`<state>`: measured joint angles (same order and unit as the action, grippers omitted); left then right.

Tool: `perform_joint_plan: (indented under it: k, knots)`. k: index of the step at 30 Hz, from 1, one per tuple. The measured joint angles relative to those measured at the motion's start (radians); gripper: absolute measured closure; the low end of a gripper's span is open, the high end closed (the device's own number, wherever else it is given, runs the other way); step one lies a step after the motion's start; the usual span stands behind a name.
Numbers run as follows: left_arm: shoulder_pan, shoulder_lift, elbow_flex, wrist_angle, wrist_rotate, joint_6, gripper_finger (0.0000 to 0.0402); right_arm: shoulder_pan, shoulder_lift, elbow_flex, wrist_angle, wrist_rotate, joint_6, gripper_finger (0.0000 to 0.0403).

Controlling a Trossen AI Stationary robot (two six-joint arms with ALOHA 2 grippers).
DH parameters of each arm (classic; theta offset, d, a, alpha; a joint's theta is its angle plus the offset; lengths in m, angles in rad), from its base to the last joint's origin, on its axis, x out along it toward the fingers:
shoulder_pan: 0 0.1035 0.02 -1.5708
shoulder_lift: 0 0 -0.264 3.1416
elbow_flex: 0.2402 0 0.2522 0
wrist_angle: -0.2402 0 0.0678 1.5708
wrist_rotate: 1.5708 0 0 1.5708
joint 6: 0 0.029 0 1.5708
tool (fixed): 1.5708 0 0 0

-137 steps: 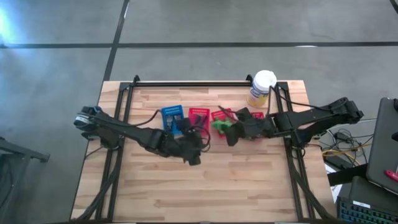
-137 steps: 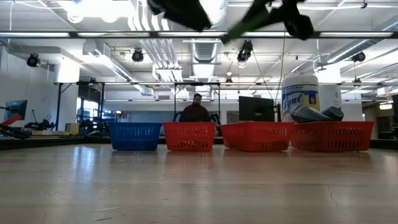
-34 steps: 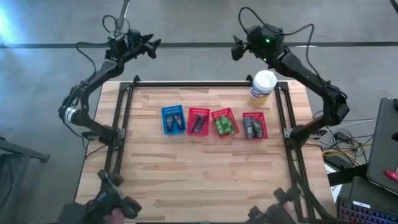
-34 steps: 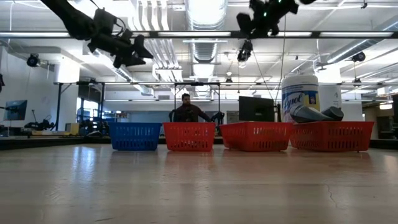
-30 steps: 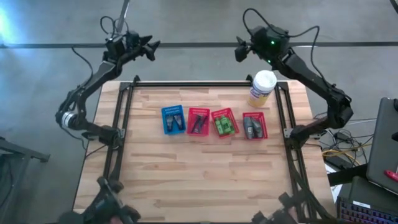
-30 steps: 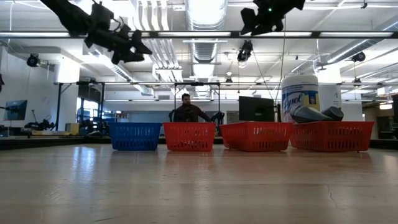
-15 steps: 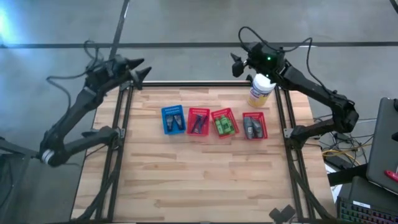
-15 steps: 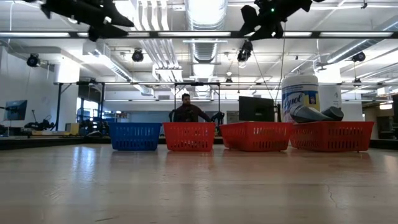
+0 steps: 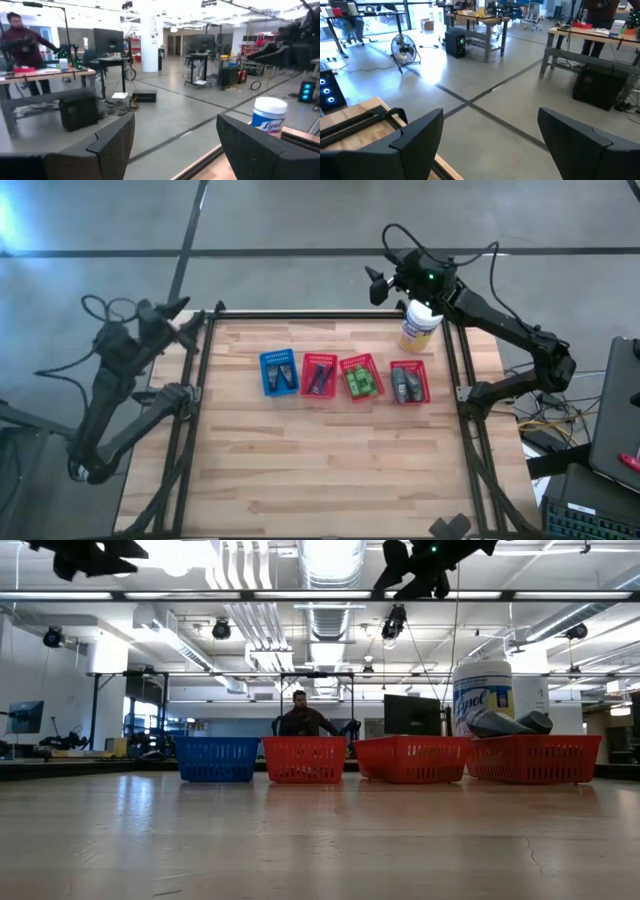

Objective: Pick & Place Travel size toiletries
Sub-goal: Return to Home Position

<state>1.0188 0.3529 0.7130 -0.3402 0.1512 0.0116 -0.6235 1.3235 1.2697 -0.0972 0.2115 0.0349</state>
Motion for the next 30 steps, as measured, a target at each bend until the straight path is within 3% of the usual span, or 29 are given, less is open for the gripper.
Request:
perform_joint_plan:
  k: [6,13,17,24,26,30]
  knots:
    - [0.000,-0.070,-0.033,-0.062,-0.024,0.012,0.0117,0.000,0.000,0.002,-0.001,0.000,0.000,0.0071]
    - [0.001,-0.190,-0.060,-0.274,-0.240,0.039,0.0117,0.000,0.000,0.002,-0.003,0.000,-0.007,0.0059]
    - [0.001,-0.272,-0.097,-0.315,-0.279,0.027,0.0117,0.000,0.000,0.002,-0.003,0.000,-0.008,0.0054]
    - [0.000,-0.327,-0.242,-0.179,-0.351,-0.037,0.0117,0.000,0.000,0.000,-0.002,-0.001,-0.008,0.0065]
    - [0.001,-0.314,-0.279,-0.110,-0.459,-0.049,0.0117,0.000,0.000,0.000,-0.003,-0.001,-0.009,0.0072]
    - [0.001,-0.297,-0.347,-0.103,-0.793,-0.139,0.0117,0.000,0.000,0.000,-0.003,-0.003,-0.008,0.0078]
